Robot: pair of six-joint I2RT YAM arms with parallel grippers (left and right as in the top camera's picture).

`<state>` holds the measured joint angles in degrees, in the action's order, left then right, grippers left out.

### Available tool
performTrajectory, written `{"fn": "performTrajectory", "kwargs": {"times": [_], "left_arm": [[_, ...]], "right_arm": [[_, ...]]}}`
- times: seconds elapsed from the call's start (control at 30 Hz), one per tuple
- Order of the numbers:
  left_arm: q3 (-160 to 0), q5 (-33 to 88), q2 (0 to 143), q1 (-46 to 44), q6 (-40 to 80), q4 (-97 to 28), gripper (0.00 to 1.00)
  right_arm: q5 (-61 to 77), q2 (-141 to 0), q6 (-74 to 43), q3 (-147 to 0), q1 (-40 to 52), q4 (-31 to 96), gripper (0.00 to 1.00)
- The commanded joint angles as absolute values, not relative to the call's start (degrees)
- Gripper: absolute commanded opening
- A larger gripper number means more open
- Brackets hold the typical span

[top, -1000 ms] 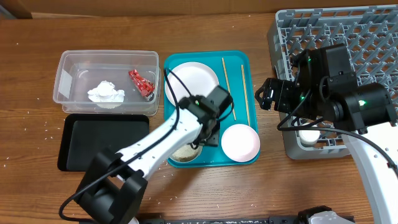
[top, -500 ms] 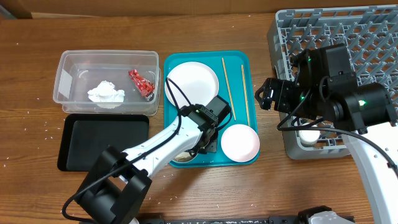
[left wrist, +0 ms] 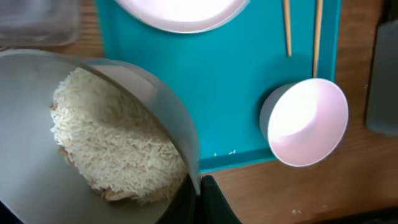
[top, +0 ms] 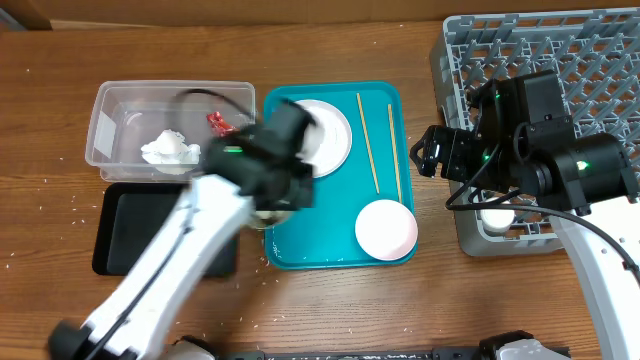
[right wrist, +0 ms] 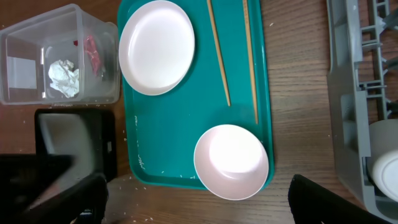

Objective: Sort waste into correct bins and load items into the dishwasher
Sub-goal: 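Grasp the rice-filled cup on the teal tray with the left gripper, then tip the cup over the black tray to pour out the rice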

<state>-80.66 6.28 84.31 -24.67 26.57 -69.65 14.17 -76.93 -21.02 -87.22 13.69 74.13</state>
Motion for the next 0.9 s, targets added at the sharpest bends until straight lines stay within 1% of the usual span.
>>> {"fn": "performTrajectory", "kwargs": {"times": [0.0, 0.1, 0.23, 0.4, 0.5, 0.6, 0.67, 0.87], "left_arm": [[-81.10, 15.75, 82.46, -15.46, 18.13, -72.64, 0.04], [-80.01, 26.85, 82.48, -6.39, 9.61, -74.89, 0.04], [-74.48, 43.79, 82.61, 6.26, -2.33, -76.36, 0.04], [-66.26, 54.33, 83.90, 21.15, -11.22, -74.56, 0.04], [-63.33, 60.49, 86.04, 28.53, -16.58, -73.30, 0.04], [-60.29, 67.96, 89.73, 34.41, -21.28, -74.02, 0.04], [-59.02, 70.48, 92.40, 36.42, -23.77, -75.64, 0.04], [-57.95, 76.62, 102.04, 38.94, -37.95, -86.72, 0.04]], "right_arm": [[14.26, -75.85, -21.28, -88.31, 13.85, 73.84, 0.95], [14.26, -75.85, -21.28, -88.31, 13.85, 73.84, 0.95], [14.28, -75.88, -21.30, -88.31, 13.85, 73.87, 0.95], [14.28, -75.85, -21.50, -88.31, 13.85, 73.84, 0.95], [14.28, -75.88, -21.50, -88.31, 13.85, 73.84, 0.95], [14.28, -75.85, -21.50, -88.31, 13.85, 73.87, 0.95], [14.28, -75.85, -21.50, -88.31, 13.85, 73.87, 0.95], [14.26, -75.85, -21.47, -88.31, 13.85, 73.84, 0.96]]}}
